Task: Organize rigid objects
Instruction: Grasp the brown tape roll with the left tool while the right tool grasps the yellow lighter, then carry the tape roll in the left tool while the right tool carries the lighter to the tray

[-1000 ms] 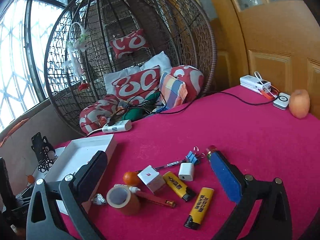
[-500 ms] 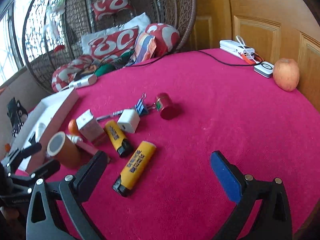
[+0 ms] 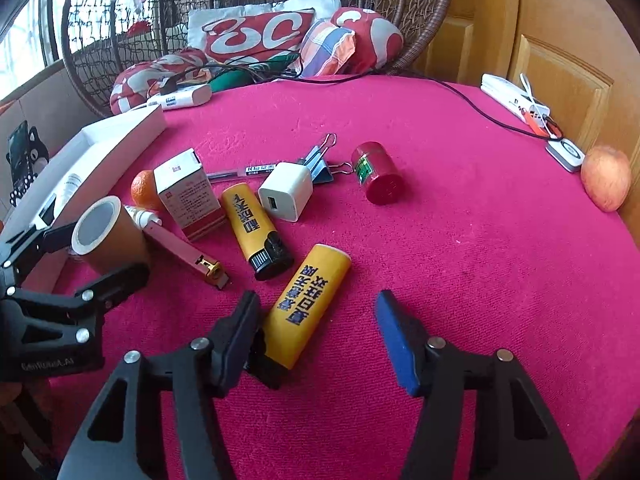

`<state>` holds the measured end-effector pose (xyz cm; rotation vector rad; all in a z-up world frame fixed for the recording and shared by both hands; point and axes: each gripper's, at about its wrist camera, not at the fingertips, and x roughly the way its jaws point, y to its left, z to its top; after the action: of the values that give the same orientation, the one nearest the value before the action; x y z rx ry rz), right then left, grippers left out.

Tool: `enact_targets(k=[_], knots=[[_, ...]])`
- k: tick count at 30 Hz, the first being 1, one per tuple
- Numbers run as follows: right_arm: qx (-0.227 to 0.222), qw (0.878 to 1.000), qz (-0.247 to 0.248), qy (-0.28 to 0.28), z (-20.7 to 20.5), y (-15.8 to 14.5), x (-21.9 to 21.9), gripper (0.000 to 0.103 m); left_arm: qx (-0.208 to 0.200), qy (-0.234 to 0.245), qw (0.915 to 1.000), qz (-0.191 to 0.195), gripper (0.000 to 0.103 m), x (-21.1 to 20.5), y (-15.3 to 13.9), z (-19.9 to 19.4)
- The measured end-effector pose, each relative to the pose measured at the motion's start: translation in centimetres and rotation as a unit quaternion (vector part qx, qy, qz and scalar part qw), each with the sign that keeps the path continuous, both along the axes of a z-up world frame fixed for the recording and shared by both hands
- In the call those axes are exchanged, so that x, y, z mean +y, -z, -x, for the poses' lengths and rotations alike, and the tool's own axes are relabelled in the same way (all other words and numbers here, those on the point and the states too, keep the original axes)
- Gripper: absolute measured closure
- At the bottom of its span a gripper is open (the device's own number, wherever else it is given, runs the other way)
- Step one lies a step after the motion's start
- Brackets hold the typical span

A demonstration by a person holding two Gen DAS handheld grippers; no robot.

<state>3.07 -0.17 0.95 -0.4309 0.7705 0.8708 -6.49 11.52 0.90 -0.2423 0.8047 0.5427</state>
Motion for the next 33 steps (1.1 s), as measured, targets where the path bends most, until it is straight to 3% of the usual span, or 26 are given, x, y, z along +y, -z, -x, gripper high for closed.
enact_targets(k=[1, 3, 4, 10, 16, 25, 33], knots=[[-0.009, 1.000, 0.006, -0.005, 0.2, 0.0, 0.0, 0.068, -0.001, 0.004, 1.0000, 0.006, 0.041, 0.1, 0.0, 0.0], [-0.013, 1.000, 0.007, -0.009, 0.4, -0.1, -0.1, 0.077, -0.007, 0.020, 0.9995, 0.023, 0.050, -0.1, 0.2, 0.1], [-0.010, 1.000, 0.002, -0.008, 0.3, -0.1, -0.4, 0.080, -0.006, 0.021, 0.9997, 0.015, 0.050, -0.4, 0.1, 0.1], [0.041, 0.998, -0.048, 0.002, -0.9, -0.6, -2.4, 0.080, -0.040, 0.023, 0.9987, 0.020, 0.050, -1.1, -1.3, 1.6], [0.060, 0.994, -0.089, 0.023, -1.4, -2.0, -4.1, 0.080, -0.065, 0.028, 0.9974, 0.017, 0.050, -2.4, -3.1, 2.8], [0.048, 0.989, -0.140, 0.014, -0.1, -5.1, -5.1, 0.080, -0.095, 0.032, 0.9946, -0.024, 0.050, -3.9, -6.2, 4.4], [0.044, 0.983, -0.178, -0.007, 1.0, -7.4, -5.3, 0.080, -0.113, 0.021, 0.9929, -0.033, 0.050, -3.9, -7.4, 5.7]])
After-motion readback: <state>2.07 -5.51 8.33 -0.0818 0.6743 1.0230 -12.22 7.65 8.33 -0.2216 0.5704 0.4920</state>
